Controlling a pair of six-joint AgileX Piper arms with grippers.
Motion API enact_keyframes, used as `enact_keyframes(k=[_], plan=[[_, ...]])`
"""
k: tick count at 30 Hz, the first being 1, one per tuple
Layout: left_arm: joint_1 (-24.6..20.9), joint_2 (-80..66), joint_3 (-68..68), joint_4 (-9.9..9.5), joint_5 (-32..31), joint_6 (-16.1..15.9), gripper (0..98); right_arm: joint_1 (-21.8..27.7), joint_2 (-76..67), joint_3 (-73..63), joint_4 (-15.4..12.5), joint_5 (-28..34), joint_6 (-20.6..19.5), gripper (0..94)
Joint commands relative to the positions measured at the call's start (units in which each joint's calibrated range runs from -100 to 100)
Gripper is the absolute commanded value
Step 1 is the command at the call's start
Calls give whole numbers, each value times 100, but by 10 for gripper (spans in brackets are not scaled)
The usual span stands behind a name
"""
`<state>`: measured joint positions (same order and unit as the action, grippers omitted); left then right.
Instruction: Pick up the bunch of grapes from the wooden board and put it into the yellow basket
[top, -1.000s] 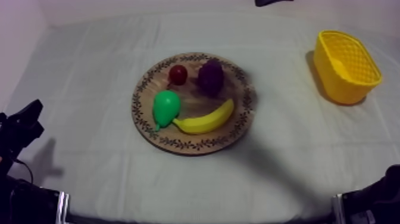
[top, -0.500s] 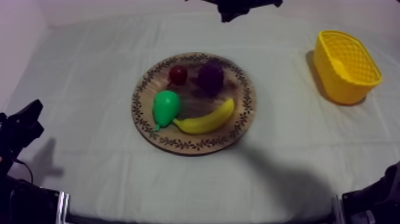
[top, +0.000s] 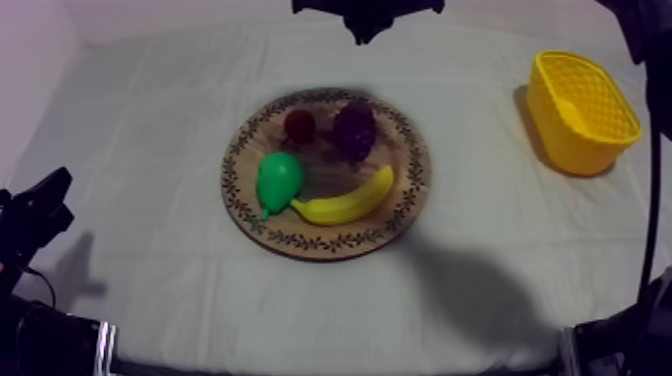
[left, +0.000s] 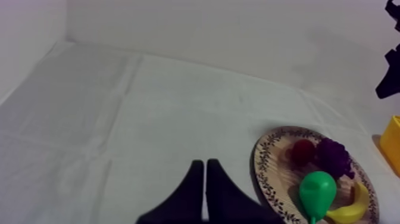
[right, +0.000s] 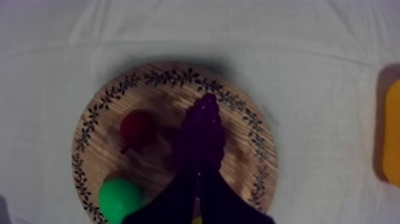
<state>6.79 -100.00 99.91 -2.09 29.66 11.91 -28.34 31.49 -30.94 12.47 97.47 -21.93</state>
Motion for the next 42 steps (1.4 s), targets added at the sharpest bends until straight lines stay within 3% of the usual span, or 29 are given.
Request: enact_keyframes(k=[1, 6, 15, 19, 25, 42], plan=[[-2, 0, -2, 1, 0, -1, 1, 10, 25, -11, -21, 20, 13, 77], [-2, 0, -2, 1, 0, -2, 1, 33, 53, 136, -76, 5, 84, 203], [-2, 0, -2, 1, 0, 3, 1, 63, -56, 606, -184, -387, 148, 571], [-2, 0, -2, 1, 0, 3, 1, 69, -77, 839, -183, -651, 137, 659], [-2, 0, -2, 1, 0, 3, 1, 101, -52, 1097, -219, -951, 144, 702], [-2, 0, -2, 1, 0, 3, 1, 141, 655, 1578, -388, -2039, 193, 716]])
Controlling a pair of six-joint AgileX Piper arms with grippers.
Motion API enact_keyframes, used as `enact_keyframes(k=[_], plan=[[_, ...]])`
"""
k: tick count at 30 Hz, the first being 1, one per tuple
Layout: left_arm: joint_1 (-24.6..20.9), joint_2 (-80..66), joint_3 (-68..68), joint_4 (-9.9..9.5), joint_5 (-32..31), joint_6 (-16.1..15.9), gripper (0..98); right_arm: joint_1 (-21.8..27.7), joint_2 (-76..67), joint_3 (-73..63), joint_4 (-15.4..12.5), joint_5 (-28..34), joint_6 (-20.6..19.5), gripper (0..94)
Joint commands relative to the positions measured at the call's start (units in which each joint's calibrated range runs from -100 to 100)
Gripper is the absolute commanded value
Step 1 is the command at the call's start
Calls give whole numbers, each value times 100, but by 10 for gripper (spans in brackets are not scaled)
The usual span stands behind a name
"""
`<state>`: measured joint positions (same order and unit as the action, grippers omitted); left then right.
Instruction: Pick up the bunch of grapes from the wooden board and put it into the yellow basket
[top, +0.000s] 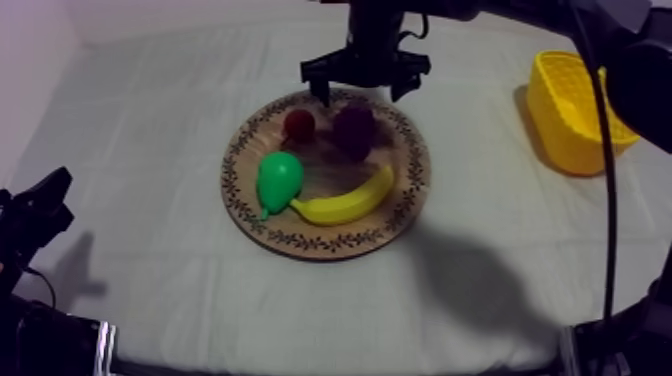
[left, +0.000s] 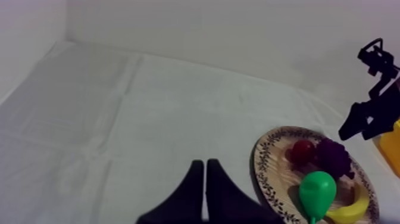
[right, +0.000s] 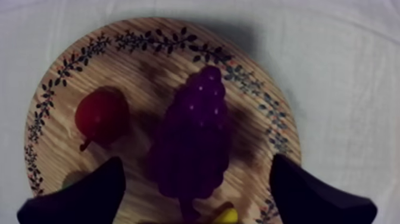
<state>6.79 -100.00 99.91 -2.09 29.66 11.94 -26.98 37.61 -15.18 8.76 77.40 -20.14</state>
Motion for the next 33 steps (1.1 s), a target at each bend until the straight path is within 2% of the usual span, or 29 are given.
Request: enact_keyframes(k=[1, 16, 19, 20, 26, 29, 33], plan=[[-2, 0, -2, 1, 0, -2, 1, 6, 99, -2, -27, -85, 22, 716], [-2, 0, -2, 1, 0, 0, 1, 47, 1027, -276, -74, -592, 70, 708], [-2, 0, -2, 1, 0, 0, 1, 53, 1185, -364, -69, -638, 74, 680], [-2, 0, -2, 1, 0, 0, 1, 56, 1224, -392, -67, -650, 75, 653], [-2, 0, -2, 1, 0, 0, 1, 69, 1306, -455, -21, -700, -13, 321], [-2, 0, -2, 1, 0, 0, 1, 71, 1253, -403, 13, -706, -43, 258], [-2, 0, -2, 1, 0, 0, 1, 63, 1048, -237, 49, -708, -61, 230]])
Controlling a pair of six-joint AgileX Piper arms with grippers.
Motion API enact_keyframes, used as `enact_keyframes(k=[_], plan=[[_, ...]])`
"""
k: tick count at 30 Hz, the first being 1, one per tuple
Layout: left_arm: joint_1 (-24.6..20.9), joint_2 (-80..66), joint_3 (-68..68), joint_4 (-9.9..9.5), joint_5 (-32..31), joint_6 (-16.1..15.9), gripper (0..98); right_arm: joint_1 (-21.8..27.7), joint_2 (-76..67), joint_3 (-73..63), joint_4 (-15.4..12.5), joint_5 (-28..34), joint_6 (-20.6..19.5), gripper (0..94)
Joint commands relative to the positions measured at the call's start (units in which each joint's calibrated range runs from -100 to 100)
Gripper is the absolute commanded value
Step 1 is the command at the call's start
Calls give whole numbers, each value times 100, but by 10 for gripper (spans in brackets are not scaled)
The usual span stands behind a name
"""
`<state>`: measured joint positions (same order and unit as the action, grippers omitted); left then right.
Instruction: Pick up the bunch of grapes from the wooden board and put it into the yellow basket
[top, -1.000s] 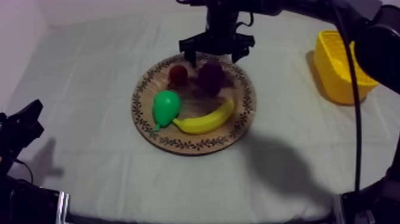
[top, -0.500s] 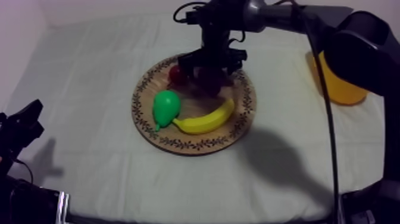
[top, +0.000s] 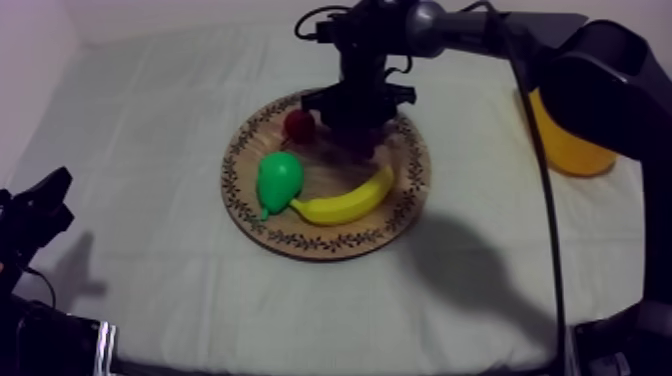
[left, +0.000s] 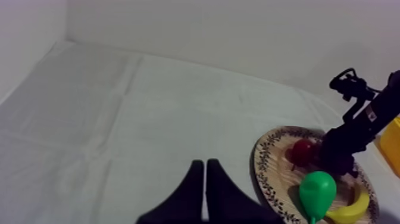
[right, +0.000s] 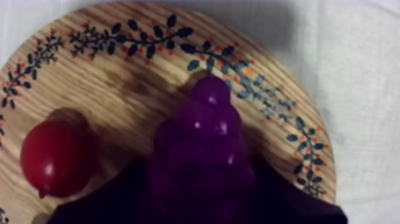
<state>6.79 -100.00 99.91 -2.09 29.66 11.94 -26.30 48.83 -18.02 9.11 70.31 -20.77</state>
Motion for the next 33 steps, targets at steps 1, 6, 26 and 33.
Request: enact_keyframes(k=[1, 6, 26, 33], plan=[[-2, 0, -2, 1, 0, 0, 1, -7, -154, 95, 26, 11, 4, 228], [-2, 0, -2, 1, 0, 0, 1, -10, -750, 364, 95, 68, 59, 224], [-2, 0, -2, 1, 0, -5, 1, 683, -3404, 1626, 774, -177, 390, 226], [-2, 0, -2, 1, 0, -5, 1, 1235, -4028, 1892, 882, -574, 770, 225]])
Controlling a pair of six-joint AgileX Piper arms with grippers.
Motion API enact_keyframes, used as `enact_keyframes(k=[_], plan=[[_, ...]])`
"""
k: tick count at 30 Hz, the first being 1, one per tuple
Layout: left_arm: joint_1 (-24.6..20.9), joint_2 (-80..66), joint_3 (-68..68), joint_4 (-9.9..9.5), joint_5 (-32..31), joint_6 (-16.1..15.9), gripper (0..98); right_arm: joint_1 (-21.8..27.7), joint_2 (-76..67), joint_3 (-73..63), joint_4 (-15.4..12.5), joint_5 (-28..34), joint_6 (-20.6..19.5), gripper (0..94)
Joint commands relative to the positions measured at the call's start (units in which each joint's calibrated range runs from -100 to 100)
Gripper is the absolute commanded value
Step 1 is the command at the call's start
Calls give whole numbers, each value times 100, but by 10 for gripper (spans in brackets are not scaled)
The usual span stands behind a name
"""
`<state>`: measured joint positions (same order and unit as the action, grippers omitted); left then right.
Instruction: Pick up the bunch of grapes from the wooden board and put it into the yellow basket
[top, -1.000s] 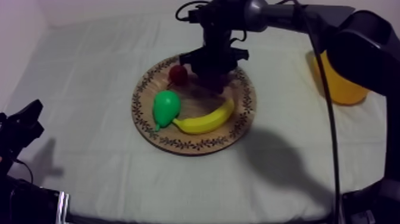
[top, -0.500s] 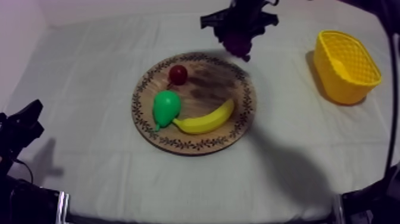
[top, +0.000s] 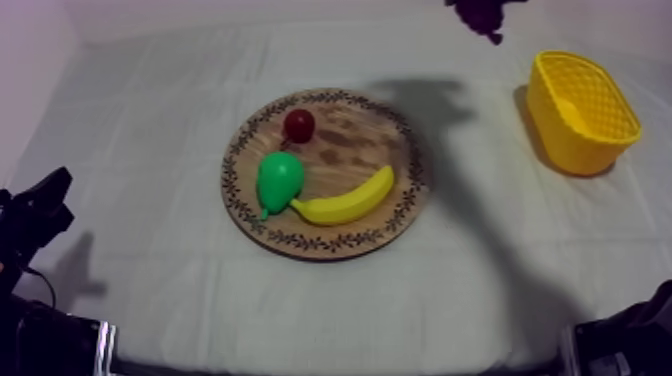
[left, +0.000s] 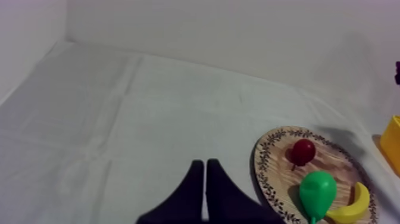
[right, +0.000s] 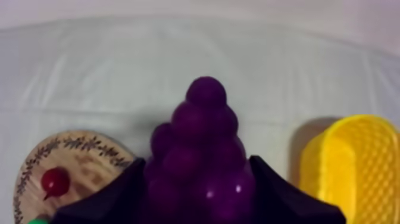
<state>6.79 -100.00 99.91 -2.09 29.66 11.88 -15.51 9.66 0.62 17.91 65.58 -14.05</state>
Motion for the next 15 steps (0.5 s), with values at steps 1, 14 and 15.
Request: enact_keyframes(k=[1, 14, 15], plan=[[-2, 0, -2, 1, 0, 2, 1, 237, -185, 63, 20, -168, 144, 225], [-2, 0, -2, 1, 0, 3, 1, 1209, -866, 712, -20, -1194, 683, 229], [-2, 0, -2, 1, 0, 3, 1, 1282, -891, 779, -41, -1272, 721, 230]])
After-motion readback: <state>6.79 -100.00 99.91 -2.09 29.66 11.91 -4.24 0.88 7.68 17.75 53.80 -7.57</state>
